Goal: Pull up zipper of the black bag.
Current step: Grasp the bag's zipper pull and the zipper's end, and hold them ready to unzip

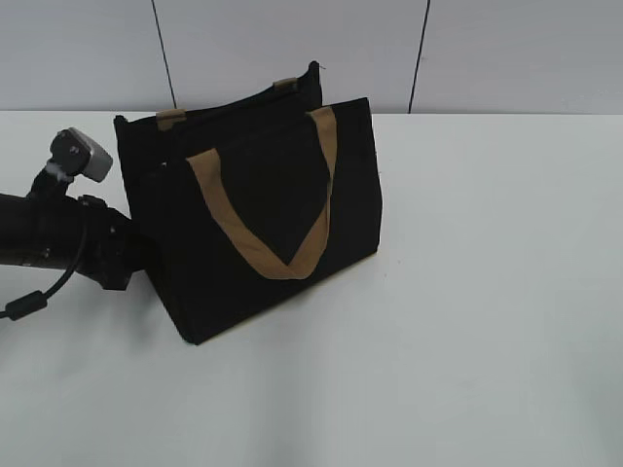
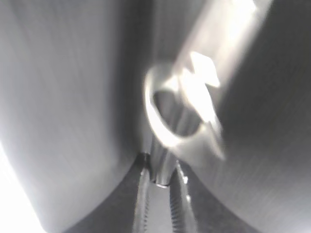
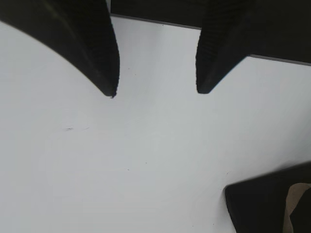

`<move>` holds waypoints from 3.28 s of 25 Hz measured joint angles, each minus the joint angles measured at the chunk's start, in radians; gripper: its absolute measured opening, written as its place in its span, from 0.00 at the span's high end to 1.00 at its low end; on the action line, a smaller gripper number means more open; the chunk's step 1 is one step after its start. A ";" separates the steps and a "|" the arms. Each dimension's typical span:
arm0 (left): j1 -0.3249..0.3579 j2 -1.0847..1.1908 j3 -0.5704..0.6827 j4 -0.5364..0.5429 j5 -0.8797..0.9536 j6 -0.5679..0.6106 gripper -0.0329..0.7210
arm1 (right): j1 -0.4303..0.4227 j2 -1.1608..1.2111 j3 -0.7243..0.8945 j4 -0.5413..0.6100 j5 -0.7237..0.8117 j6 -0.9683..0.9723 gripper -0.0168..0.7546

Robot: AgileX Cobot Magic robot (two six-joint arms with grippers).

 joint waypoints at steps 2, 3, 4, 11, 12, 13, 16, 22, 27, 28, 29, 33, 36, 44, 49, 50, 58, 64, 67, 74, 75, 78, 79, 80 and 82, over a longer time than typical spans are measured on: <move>0.000 -0.018 0.000 0.001 -0.009 -0.009 0.86 | 0.000 0.000 -0.005 0.000 0.000 0.000 0.47; 0.000 -0.031 0.000 0.001 -0.012 -0.011 0.86 | 0.000 0.004 -0.013 0.000 0.000 0.000 0.47; 0.000 -0.049 0.000 0.001 -0.015 -0.013 0.86 | 0.000 0.019 -0.026 0.001 0.000 0.000 0.47; 0.000 -0.214 0.000 0.001 -0.146 -0.067 0.86 | 0.000 0.326 -0.194 0.057 -0.004 -0.047 0.47; 0.000 -0.238 0.000 0.001 -0.164 -0.082 0.86 | 0.000 0.377 -0.224 0.069 -0.010 -0.066 0.47; 0.000 -0.260 0.000 0.006 -0.177 -0.098 0.86 | 0.000 0.427 -0.251 0.080 -0.014 -0.083 0.47; 0.000 -0.320 0.000 0.037 -0.188 -0.148 0.86 | 0.000 0.572 -0.336 0.142 -0.017 -0.133 0.47; 0.000 -0.422 0.000 0.129 -0.191 -0.232 0.86 | 0.000 0.836 -0.470 0.305 -0.024 -0.273 0.47; 0.000 -0.468 0.000 0.227 -0.191 -0.302 0.86 | 0.000 1.029 -0.602 0.381 -0.028 -0.326 0.47; 0.000 -0.472 0.000 0.239 -0.191 -0.313 0.86 | 0.000 1.057 -0.637 0.393 -0.028 -0.333 0.47; 0.000 -0.478 0.000 0.241 -0.191 -0.323 0.86 | 0.007 1.090 -0.672 0.402 -0.028 -0.338 0.47; 0.000 -0.489 0.000 0.256 -0.191 -0.388 0.86 | 0.107 1.217 -0.806 0.401 -0.033 -0.341 0.47; 0.000 -0.499 0.000 0.299 -0.191 -0.500 0.86 | 0.221 1.320 -0.911 0.379 -0.041 -0.313 0.47; 0.000 -0.545 0.000 0.507 -0.166 -0.745 0.86 | 0.528 1.624 -1.210 0.212 -0.044 -0.185 0.54; 0.000 -0.599 0.000 0.561 -0.099 -0.754 0.86 | 0.656 1.791 -1.364 0.135 -0.044 -0.142 0.55; 0.000 -0.604 0.000 0.564 -0.095 -0.754 0.86 | 0.679 1.823 -1.388 0.121 -0.044 -0.137 0.55; 0.000 -0.648 0.001 0.565 -0.114 -0.756 0.86 | 0.760 1.996 -1.445 0.098 -0.072 -0.115 0.56; 0.000 -0.653 0.001 0.564 -0.115 -0.756 0.86 | 0.780 2.027 -1.446 0.097 -0.136 -0.029 0.56; 0.000 -0.653 0.001 0.564 -0.115 -0.756 0.86 | 0.788 2.040 -1.446 0.097 -0.170 0.043 0.56; 0.000 -0.653 0.001 0.563 -0.115 -0.757 0.86 | 0.788 2.075 -1.446 0.068 -0.175 0.090 0.56; 0.000 -0.653 0.001 0.563 -0.115 -0.757 0.86 | 0.788 2.075 -1.446 0.059 -0.175 0.097 0.56; 0.000 -0.653 0.001 0.563 -0.115 -0.758 0.86 | 0.788 2.078 -1.446 0.036 -0.178 0.112 0.57; 0.000 -0.653 0.001 0.563 -0.115 -0.758 0.86 | 0.788 2.079 -1.446 0.033 -0.181 0.115 0.58; 0.000 -0.653 0.001 0.563 -0.115 -0.758 0.86 | 0.788 2.080 -1.446 0.033 -0.186 0.117 0.60; 0.000 -0.653 0.001 0.563 -0.116 -0.758 0.86 | 0.788 2.081 -1.446 0.034 -0.199 0.119 0.64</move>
